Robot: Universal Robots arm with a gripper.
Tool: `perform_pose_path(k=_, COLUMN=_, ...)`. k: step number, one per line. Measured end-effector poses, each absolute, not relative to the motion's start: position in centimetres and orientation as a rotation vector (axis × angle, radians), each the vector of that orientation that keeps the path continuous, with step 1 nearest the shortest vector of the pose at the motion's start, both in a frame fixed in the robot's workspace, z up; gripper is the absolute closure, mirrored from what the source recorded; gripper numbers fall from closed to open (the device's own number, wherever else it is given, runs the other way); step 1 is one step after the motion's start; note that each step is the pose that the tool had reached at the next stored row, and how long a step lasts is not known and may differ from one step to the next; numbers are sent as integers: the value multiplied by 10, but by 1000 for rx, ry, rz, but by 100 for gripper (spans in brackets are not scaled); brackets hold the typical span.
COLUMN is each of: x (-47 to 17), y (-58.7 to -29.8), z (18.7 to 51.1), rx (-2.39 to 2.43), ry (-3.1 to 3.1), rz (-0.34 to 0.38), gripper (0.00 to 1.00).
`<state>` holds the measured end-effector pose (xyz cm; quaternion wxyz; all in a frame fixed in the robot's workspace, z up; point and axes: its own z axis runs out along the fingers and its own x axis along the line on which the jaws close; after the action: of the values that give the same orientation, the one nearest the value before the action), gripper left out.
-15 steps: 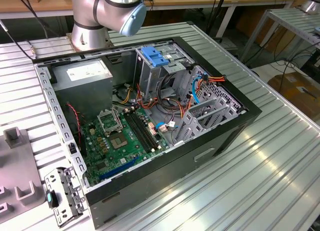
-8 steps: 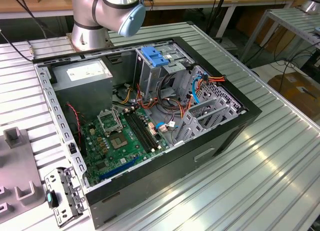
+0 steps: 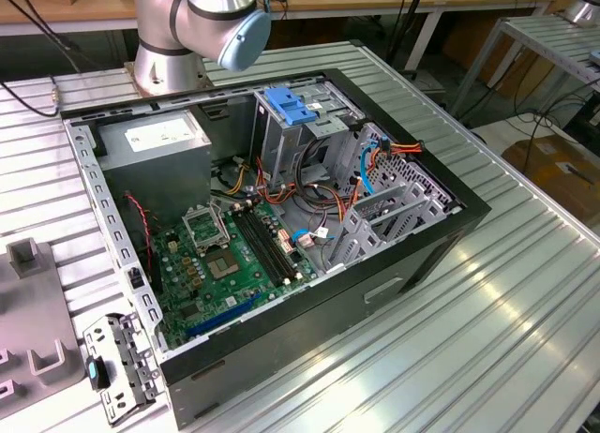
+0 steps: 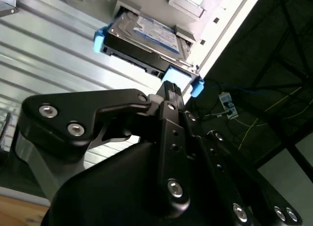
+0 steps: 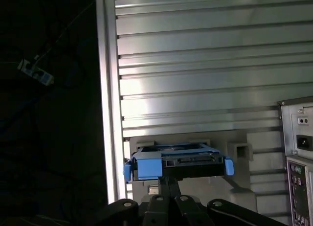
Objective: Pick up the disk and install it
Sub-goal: 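Reach for the disk, then pick up the disk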
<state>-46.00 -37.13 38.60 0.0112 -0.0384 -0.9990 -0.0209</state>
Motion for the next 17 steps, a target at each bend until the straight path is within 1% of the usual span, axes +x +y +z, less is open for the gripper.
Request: perform_pose_path(k=17, x=-463, y=-371, z=386, rx=-118, ry=-3116, rz=-65, gripper=89)
